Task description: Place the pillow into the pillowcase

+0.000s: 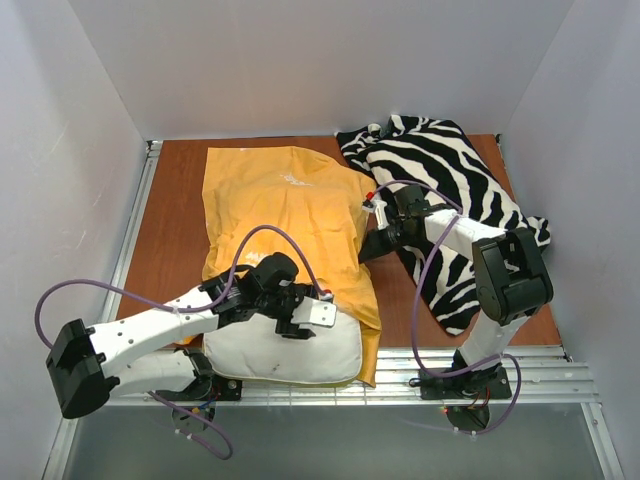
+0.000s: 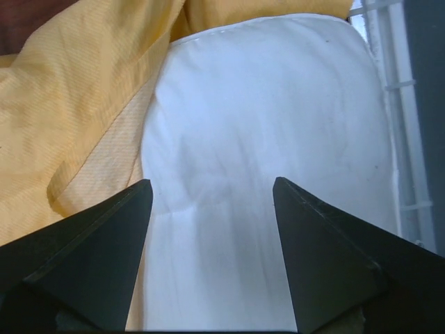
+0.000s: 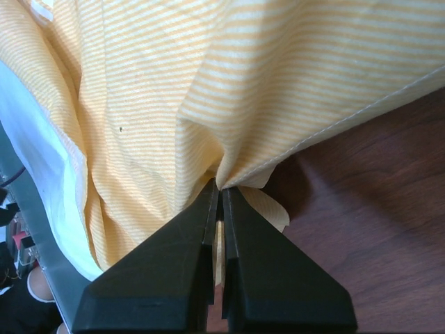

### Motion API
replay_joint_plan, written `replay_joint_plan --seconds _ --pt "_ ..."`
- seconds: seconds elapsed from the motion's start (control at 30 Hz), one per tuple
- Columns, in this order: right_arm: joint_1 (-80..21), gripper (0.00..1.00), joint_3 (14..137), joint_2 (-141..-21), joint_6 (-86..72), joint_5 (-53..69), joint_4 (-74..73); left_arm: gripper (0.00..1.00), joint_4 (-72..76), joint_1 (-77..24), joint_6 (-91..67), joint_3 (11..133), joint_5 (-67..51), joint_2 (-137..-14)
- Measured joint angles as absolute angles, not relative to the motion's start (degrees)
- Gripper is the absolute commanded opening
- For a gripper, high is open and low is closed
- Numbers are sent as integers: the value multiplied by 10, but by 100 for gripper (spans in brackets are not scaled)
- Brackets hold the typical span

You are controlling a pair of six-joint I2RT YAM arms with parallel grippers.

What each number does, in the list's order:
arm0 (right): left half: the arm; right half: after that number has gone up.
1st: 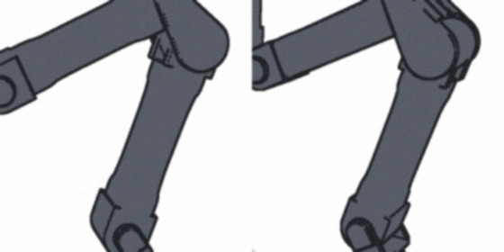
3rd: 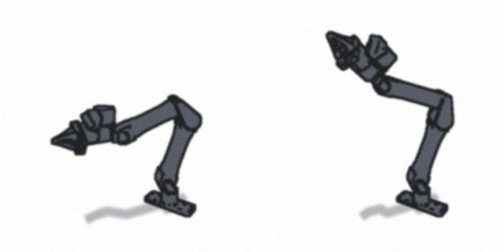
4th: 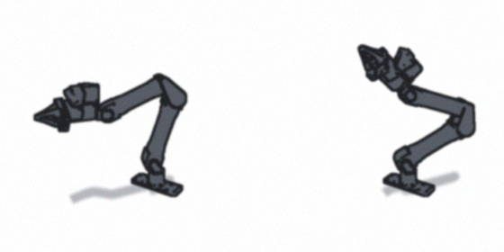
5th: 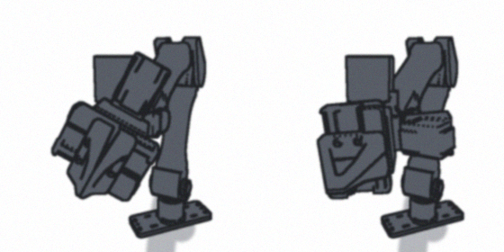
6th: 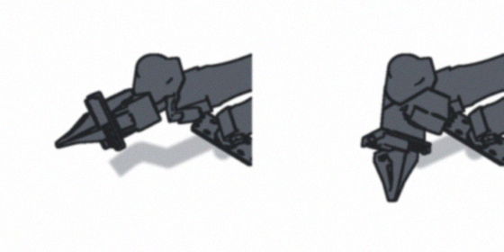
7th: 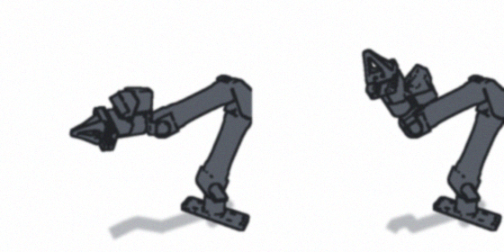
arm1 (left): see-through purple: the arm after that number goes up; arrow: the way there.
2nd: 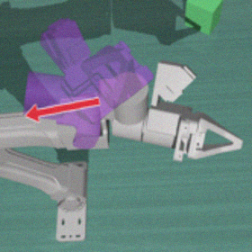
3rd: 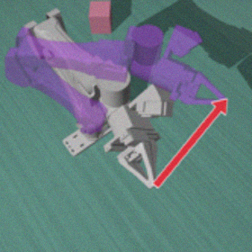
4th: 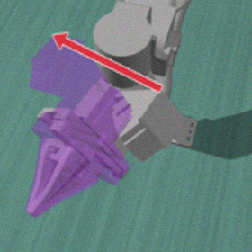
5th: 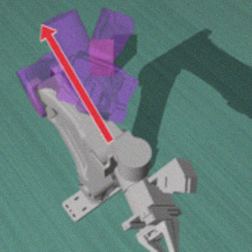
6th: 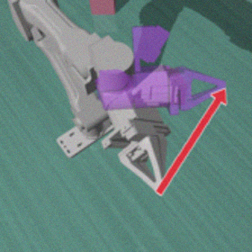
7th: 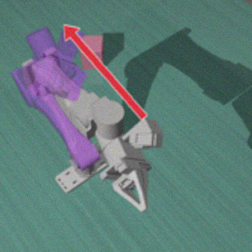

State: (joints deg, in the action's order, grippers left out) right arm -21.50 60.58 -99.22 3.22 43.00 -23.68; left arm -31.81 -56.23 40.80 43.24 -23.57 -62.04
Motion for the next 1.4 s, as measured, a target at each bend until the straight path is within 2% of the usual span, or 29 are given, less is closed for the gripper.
replay_joint_plan --seconds 0.23,0.3,0.33,0.43,0.47,0.67,0.9,0.93,1.03,1.07,1.13,1.33,1.4 --pt "-215 1 606 -999 32 438 -238 66 -302 -610 369 431 -213 -724" --pt "-215 1 606 -999 34 440 -240 58 -259 -611 336 420 -180 -778" --pt "-215 1 606 -999 36 440 -241 50 -240 -611 320 415 -162 -798" --pt "-216 1 594 -993 48 438 -245 8 -196 -613 269 410 -126 -815" --pt "-218 1 586 -990 51 436 -247 0 -184 -610 253 410 -121 -813" --pt "-245 1 567 -970 84 437 -277 0 -147 -512 174 442 -96 -798" --pt "-251 1 629 -883 140 439 -321 0 -136 -396 140 494 -35 -778" --pt "-251 14 634 -879 149 441 -330 0 -133 -390 139 493 -27 -777" --pt "-255 64 642 -889 162 449 -376 0 -121 -384 136 484 -13 -779" --pt "-256 72 644 -898 165 448 -390 0 -121 -383 133 481 -13 -781" --pt "-259 98 642 -913 166 442 -403 0 -120 -382 127 478 -15 -786" --pt "-284 99 589 -912 116 401 -352 0 -128 -380 88 481 -29 -802" --pt "-303 90 584 -918 99 397 -332 0 -135 -377 66 492 -37 -815"
